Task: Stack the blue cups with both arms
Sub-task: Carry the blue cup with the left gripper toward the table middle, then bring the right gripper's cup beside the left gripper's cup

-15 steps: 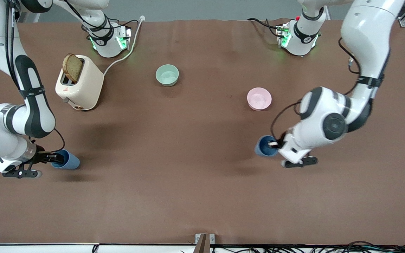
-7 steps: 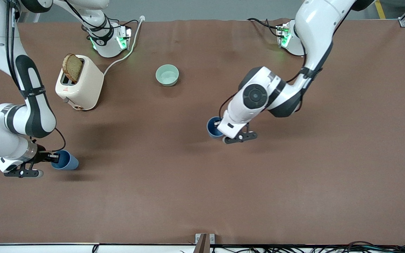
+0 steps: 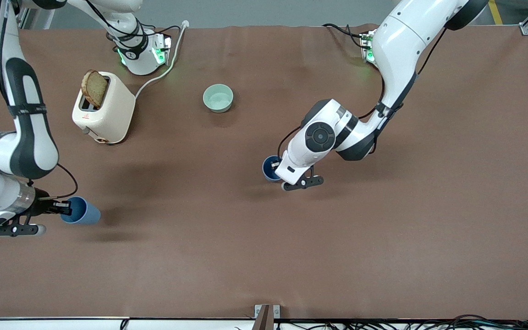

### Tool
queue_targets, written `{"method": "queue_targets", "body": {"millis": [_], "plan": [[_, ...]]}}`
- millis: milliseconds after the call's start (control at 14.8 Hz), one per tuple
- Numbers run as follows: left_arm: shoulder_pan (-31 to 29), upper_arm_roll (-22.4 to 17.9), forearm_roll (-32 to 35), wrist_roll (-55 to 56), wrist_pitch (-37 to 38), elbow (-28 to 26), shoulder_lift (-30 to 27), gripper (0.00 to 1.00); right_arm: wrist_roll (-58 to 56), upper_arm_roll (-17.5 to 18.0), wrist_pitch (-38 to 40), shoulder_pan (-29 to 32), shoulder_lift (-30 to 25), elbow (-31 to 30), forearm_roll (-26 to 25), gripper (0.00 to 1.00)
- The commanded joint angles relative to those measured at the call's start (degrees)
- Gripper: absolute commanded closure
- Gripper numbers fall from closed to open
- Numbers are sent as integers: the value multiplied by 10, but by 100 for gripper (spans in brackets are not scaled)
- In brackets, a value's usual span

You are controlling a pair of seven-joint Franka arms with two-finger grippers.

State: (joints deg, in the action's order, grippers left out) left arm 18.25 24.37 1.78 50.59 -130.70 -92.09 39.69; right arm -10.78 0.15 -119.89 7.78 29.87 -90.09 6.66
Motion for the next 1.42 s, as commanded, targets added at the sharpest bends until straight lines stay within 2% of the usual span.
{"method": "queue_targets", "body": {"millis": [0, 203, 271, 338, 406, 474, 541, 677, 947, 1150, 1353], "plan": [[8, -4, 9, 3, -10, 13, 10, 92, 3, 20, 33, -7, -18, 10, 54, 98], [7, -4, 9, 1, -10, 13, 13, 87, 120, 22, 35, -63, -40, 13, 54, 99], [7, -4, 9, 1, -10, 13, 13, 81, 157, 22, 35, -86, -44, 13, 53, 99], [7, -3, 9, -2, -10, 13, 13, 67, 191, 22, 36, -107, -46, 14, 53, 99], [7, -3, 9, -1, -10, 14, 11, 43, 228, 22, 39, -133, -48, 16, 51, 99], [7, -3, 9, 1, -10, 14, 4, 7, 266, 21, 48, -163, -51, 25, 48, 99], [3, -3, 9, 0, -7, 18, -4, 0, 303, 21, 60, -190, -51, 32, 48, 99], [-8, -5, 9, -1, 43, 27, -41, 0, 371, 22, 56, -242, -51, 36, 50, 99], [-42, -17, 10, -8, 178, 91, -120, 0, 464, 22, 53, -326, -47, 40, 54, 99], [-81, -19, 40, -12, 225, 108, -181, 0, 509, 22, 50, -386, -46, 40, 56, 99], [-120, -20, 60, -105, 280, 109, -241, 0, 564, 22, 11, -430, -30, 43, 56, 99]]}}
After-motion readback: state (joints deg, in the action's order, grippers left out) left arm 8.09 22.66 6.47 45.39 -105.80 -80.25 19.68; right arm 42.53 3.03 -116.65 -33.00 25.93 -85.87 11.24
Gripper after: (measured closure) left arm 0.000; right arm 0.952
